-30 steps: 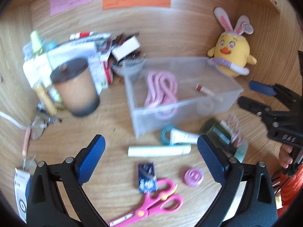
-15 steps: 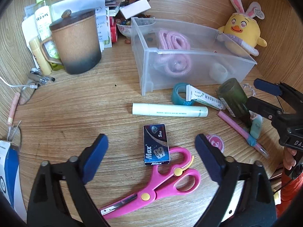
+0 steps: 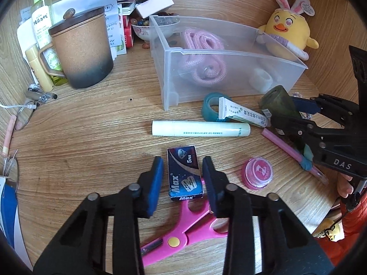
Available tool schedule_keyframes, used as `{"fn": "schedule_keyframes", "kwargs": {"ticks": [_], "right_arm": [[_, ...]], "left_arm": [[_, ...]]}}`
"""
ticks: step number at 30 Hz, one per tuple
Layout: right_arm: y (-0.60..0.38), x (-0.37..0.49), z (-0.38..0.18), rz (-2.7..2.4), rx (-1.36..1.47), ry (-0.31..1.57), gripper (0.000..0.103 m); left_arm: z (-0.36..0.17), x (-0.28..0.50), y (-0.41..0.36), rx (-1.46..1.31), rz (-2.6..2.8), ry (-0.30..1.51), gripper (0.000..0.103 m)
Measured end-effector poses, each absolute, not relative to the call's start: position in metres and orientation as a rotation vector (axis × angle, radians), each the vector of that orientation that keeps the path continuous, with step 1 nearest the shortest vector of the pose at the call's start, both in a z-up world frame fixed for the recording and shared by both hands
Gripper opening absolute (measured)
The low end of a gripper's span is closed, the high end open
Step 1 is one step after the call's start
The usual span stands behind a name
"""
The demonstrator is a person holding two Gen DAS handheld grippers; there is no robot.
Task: Organize objects
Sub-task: 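Grasp the blue Max staple box with the left tool while the right tool grasps the green bottle, then lower both items into the clear box and open both tools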
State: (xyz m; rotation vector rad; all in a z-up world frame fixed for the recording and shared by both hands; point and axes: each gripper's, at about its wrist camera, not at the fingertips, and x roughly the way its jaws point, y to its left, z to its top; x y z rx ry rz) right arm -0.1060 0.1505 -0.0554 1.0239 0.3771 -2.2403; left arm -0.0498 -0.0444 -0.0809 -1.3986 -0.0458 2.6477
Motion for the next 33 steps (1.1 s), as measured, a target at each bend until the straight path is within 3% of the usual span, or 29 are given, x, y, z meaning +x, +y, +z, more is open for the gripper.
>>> {"fn": "schedule_keyframes", "kwargs": {"ticks": [19, 33], "right_arm": [[0.179, -0.099, -0.005, -2.360, 0.837, 0.234, 0.039], [0.197, -0.124, 0.045, -2.477, 0.694, 0.154, 0.039]], "left_arm": [[-0.028, -0.043, -0.046, -1.182, 2.762, -0.070, 0.027], [0.016, -0.090, -0.017, -1.008, 2.782, -0.039, 0.027]]}}
